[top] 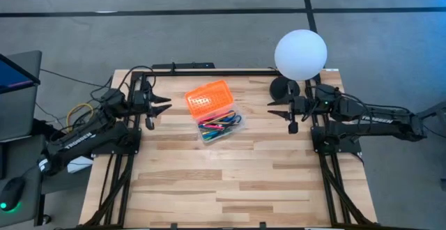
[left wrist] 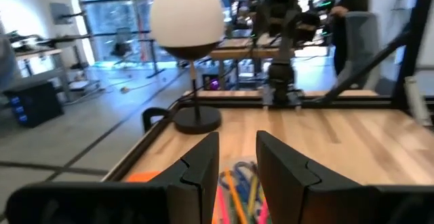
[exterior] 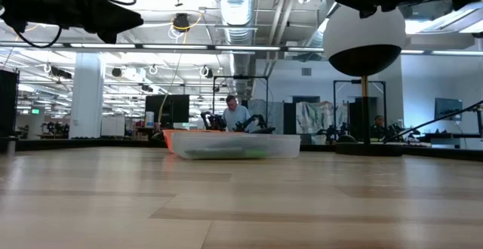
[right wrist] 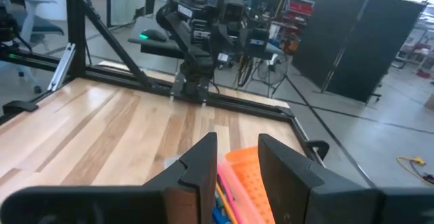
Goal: Pick & place school supplies into a supply box
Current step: Close the supply box
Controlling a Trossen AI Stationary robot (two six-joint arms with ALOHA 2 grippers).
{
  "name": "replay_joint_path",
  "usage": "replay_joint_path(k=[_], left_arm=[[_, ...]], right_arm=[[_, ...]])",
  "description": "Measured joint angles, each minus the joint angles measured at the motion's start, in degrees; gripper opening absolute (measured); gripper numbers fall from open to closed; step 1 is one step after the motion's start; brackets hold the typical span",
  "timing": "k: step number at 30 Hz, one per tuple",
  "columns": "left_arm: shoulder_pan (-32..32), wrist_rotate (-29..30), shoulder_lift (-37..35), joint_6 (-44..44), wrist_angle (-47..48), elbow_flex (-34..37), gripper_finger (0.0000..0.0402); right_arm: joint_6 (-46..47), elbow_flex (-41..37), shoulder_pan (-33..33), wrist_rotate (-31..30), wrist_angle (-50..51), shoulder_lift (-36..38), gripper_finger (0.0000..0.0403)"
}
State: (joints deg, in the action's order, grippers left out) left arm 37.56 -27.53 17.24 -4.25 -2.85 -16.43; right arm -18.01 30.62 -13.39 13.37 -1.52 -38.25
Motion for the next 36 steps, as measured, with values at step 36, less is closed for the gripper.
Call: replay_joint_path(k=[36], left_arm=[[0.8,20.9,38.9,-0.7,-21.8,-0.9,0.0093]], right_arm=[[7.7,-1.5,0.1,-4.5,-27.7,-25.1,0.0102]])
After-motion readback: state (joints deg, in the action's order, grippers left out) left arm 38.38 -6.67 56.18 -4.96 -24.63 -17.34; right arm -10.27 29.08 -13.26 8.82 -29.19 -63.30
